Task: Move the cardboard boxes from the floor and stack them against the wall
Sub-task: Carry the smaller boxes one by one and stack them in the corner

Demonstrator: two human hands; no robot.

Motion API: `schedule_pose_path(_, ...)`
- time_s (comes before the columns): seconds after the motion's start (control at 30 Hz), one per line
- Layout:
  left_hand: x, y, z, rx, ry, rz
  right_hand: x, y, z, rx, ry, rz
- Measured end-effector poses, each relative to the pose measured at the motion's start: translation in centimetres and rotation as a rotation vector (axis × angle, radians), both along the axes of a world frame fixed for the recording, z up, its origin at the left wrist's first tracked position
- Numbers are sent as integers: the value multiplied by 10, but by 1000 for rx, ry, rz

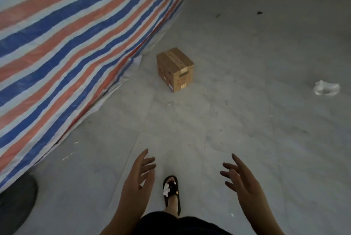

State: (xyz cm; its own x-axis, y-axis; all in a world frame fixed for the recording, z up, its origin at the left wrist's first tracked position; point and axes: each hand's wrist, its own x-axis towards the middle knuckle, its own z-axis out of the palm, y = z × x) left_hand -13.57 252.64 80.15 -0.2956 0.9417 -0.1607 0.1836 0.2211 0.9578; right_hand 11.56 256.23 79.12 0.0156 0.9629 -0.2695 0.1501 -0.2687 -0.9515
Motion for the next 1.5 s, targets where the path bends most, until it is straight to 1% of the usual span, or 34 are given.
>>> schedule_pose_path(0.13, -19, 111, 24, 42, 21, -11, -22, 99, 23, 33, -15, -36)
schedule_pose_path(0.27, -23, 187, 20, 7, -6, -57, -33, 175, 21, 9, 7, -29)
schedule_pose_path(0.43, -18, 284, 8, -26, -25, -4, -23, 275, 12, -55, -1, -66)
schedule_pose_path(0.53, -3, 352, -1, -22, -14, 44, -8, 350, 7, -53, -62, -6)
schedule_pose_path(0.63, 20, 420, -8, -27, -20, 102, 16, 431, 8, -40, -39, 72)
schedule_pose_path(0.73, 44, 484, 1, -11, -10, 164, 38, 514, 27, -46, -42, 92)
schedule_pose_path(0.9, 65, 556, -4, -39, -33, 242, 55, 620, 22, -68, -48, 169)
schedule_pose_path(1.07, 59, 617, -11, -95, -32, 350, 40, 705, 4, -120, -95, 274)
schedule_pose_path(1.17, 49, 665, -21, -115, -39, 378, 22, 760, -8, -114, -118, 340)
schedule_pose_path(1.27, 32, 718, -34, -124, -27, 373, 3, 814, -17, -120, -128, 359)
schedule_pose_path(1.37, 13, 776, -35, -135, -9, 360, -16, 868, -15, -126, -167, 377)
schedule_pose_path(1.5, -16, 842, -47, -180, -46, 344, -40, 935, -21, -144, -225, 432)
